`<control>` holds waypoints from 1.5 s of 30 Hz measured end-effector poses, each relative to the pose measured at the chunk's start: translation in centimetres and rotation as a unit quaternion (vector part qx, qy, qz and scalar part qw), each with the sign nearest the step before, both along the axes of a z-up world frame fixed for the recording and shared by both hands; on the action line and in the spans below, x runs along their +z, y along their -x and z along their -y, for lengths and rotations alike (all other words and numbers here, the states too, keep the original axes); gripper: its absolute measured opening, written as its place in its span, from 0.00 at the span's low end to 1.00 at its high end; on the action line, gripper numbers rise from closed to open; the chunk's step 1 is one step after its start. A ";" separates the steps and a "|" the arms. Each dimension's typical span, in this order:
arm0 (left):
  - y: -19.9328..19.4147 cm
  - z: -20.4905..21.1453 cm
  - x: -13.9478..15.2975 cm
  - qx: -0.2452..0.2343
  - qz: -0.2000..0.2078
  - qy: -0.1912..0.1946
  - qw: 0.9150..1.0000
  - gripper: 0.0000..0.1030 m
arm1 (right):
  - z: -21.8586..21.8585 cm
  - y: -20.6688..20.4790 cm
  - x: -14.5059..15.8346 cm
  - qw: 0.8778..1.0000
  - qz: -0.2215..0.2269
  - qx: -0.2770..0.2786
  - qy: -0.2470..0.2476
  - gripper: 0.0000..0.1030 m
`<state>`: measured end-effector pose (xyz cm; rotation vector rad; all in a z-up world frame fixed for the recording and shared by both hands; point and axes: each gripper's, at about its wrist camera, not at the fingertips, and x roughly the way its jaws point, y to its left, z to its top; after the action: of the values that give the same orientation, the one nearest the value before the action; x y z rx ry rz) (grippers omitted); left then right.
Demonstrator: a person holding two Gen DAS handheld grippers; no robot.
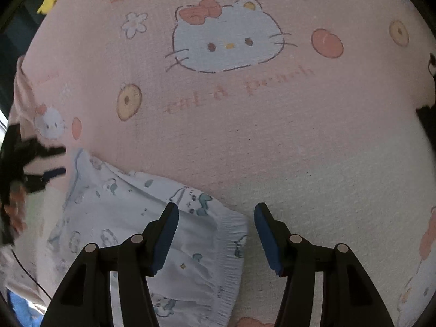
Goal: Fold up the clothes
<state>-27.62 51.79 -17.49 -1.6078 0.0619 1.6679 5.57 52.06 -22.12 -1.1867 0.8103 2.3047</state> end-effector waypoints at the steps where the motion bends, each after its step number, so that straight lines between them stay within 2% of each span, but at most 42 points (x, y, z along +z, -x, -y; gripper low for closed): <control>1: 0.0 -0.4 -0.1 0.007 0.005 0.001 1.000 0.50 | 0.1 0.0 0.0 1.000 0.006 0.001 -0.006 0.55; 4: -0.1 -1.8 -0.5 0.024 0.020 0.006 1.000 0.50 | 0.0 -0.1 0.1 1.000 0.008 0.002 -0.012 0.55; 10: -1.3 -4.0 -1.6 0.000 0.002 0.039 0.999 0.50 | -0.7 -0.4 0.3 1.000 -0.012 -0.002 -0.015 0.55; 13: -2.0 -4.3 -2.0 -0.015 -0.014 0.040 0.999 0.50 | -0.5 0.5 -0.2 0.999 0.017 0.022 -0.027 0.55; 14: -2.2 -4.4 -2.1 -0.020 -0.020 0.041 0.999 0.48 | -0.3 0.7 -0.1 0.999 0.020 0.029 -0.039 0.55; 15: -2.4 -4.5 -2.2 -0.025 -0.025 0.043 0.998 0.39 | 0.0 1.0 -0.1 0.998 0.022 0.036 -0.051 0.55; 18: -2.9 -4.8 -2.2 -0.039 -0.052 0.053 0.997 0.25 | 0.4 1.8 -0.2 0.995 0.031 0.051 -0.074 0.55; 19: -3.0 -5.0 -2.2 -0.043 -0.059 0.055 0.996 0.23 | 0.5 2.2 -0.4 0.995 0.035 0.053 -0.077 0.48; 20: -3.2 -5.0 -2.1 -0.047 -0.061 0.053 0.996 0.20 | 0.6 2.5 -0.5 0.994 0.041 0.055 -0.085 0.34; 21: -3.3 -5.1 -1.9 -0.049 -0.063 0.050 0.996 0.16 | 0.7 2.9 -0.6 0.993 0.047 0.056 -0.092 0.30; 22: -3.4 -5.1 -1.8 -0.053 -0.068 0.047 0.995 0.15 | 0.7 3.1 -0.6 0.992 0.050 0.055 -0.097 0.20; 25: -3.5 -5.6 -1.3 -0.076 -0.101 0.040 0.991 0.10 | 0.1 3.2 0.0 0.994 0.039 0.037 -0.100 0.18; 28: -3.5 -5.9 0.0 -0.080 -0.114 0.020 0.990 0.07 | -0.6 3.3 0.6 0.994 0.028 0.019 -0.102 0.18; 33: -3.4 -6.5 1.0 -0.080 -0.119 0.005 0.990 0.07 | -1.6 3.1 1.2 0.995 0.026 -0.012 -0.093 0.18; 38: -3.3 -7.3 1.3 -0.066 -0.124 -0.004 0.990 0.07 | -2.5 3.0 0.2 0.995 0.051 -0.041 -0.078 0.18; 41: -3.6 -8.1 0.9 -0.075 -0.094 0.001 0.993 0.07 | -3.2 2.6 -0.5 0.997 0.040 -0.051 -0.048 0.18; 45: -3.5 -7.9 1.2 -0.077 -0.059 -0.015 0.995 0.07 | -3.6 2.7 -0.4 0.998 0.037 -0.035 -0.045 0.20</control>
<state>-24.13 59.67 -16.31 -1.4434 0.2137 1.6337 2.91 55.69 -22.54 -1.1781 0.7029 2.2019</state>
